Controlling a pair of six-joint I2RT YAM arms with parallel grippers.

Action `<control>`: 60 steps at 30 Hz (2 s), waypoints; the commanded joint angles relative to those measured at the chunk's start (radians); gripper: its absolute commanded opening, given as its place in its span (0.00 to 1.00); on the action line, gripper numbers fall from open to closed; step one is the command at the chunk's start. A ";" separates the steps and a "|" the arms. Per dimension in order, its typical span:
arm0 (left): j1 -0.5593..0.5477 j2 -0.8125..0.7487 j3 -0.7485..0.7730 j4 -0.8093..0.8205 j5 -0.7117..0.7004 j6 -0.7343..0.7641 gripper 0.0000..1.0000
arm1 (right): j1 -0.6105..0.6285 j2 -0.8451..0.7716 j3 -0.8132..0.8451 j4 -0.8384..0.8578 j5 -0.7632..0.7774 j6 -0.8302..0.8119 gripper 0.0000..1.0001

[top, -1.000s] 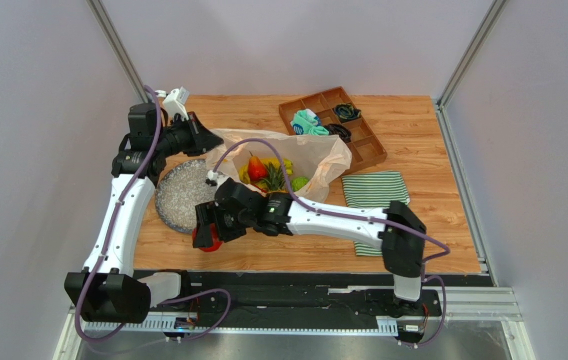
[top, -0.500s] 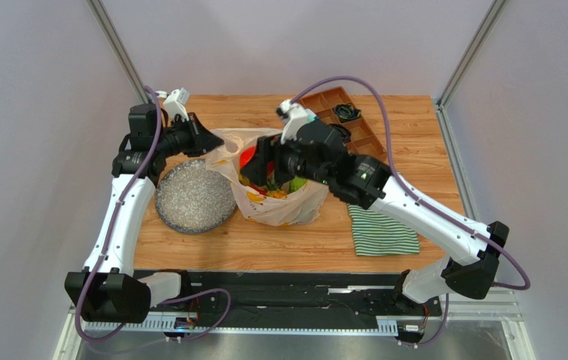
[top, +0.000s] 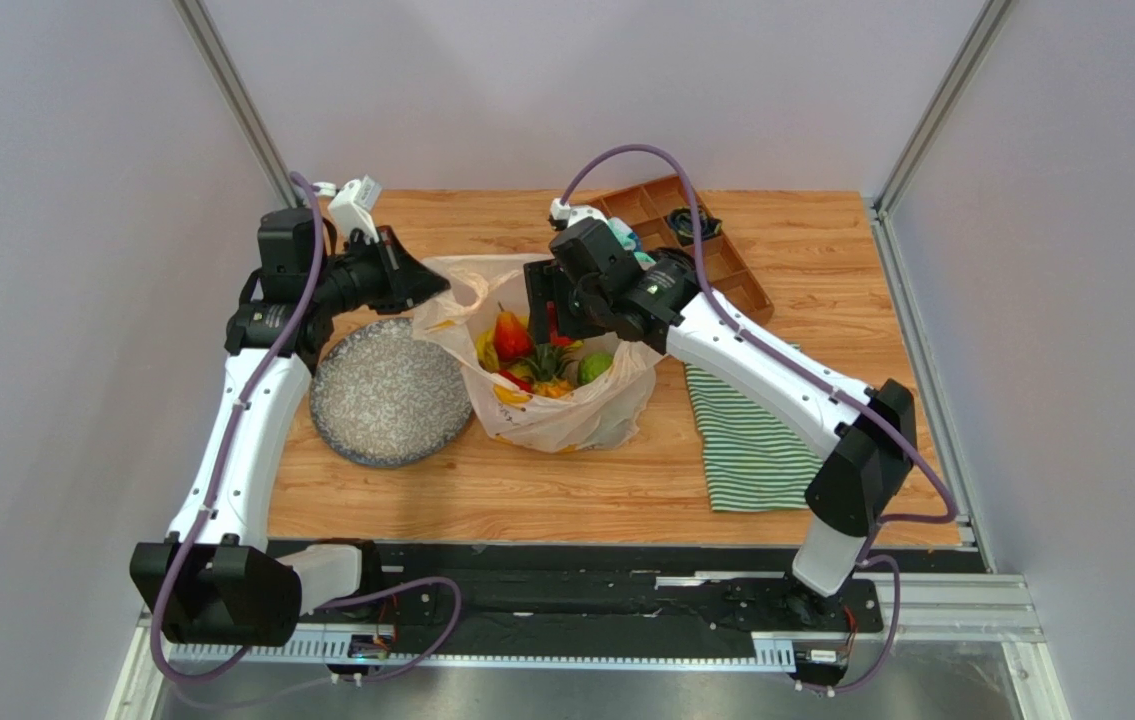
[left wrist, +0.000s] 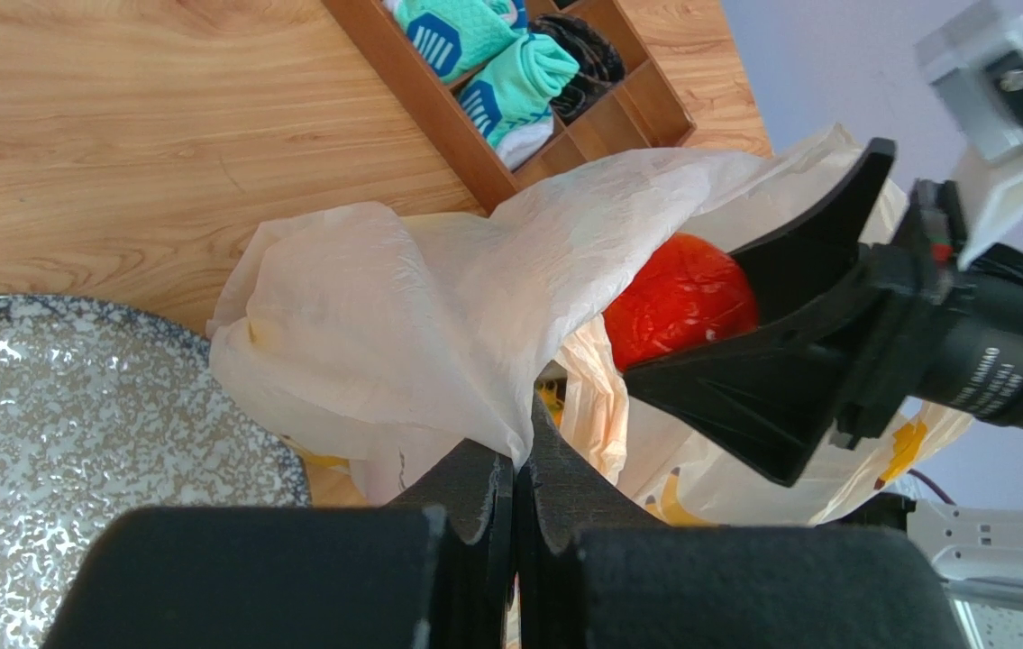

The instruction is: Place the fruits into the plastic bag

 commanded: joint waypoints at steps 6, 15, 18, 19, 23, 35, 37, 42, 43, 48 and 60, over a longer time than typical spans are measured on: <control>0.008 -0.001 0.002 0.049 0.030 0.004 0.00 | -0.004 0.021 0.143 -0.064 0.011 -0.040 1.00; 0.008 0.003 0.000 0.049 0.029 -0.002 0.00 | 0.033 -0.127 0.200 -0.058 -0.091 -0.032 1.00; 0.008 0.002 -0.001 0.050 0.027 -0.005 0.00 | 0.041 -0.254 0.135 -0.053 -0.105 0.011 0.98; 0.008 0.003 -0.001 0.050 0.027 -0.008 0.00 | 0.041 -0.290 0.109 -0.051 -0.084 0.024 0.97; 0.008 0.008 -0.003 0.050 0.029 -0.012 0.00 | 0.041 -0.491 -0.070 -0.059 0.016 0.109 0.94; 0.008 0.010 -0.003 0.050 0.027 -0.012 0.00 | 0.038 -0.657 -0.350 -0.073 0.050 0.213 0.85; 0.008 0.016 -0.003 0.050 0.030 -0.012 0.00 | 0.030 -0.638 -0.373 -0.019 0.009 0.204 0.82; 0.008 0.016 -0.003 0.050 0.030 -0.010 0.00 | 0.013 -0.540 -0.368 0.036 -0.012 0.164 0.79; 0.008 0.019 -0.003 0.050 0.030 -0.010 0.00 | 0.005 -0.528 -0.367 0.047 -0.015 0.153 0.77; 0.008 0.045 0.000 0.076 0.042 -0.031 0.00 | -0.042 -0.465 -0.293 0.090 -0.054 0.075 0.21; 0.010 0.140 0.282 0.170 0.087 -0.429 0.00 | -0.053 -0.503 0.108 -0.036 -0.025 -0.046 0.00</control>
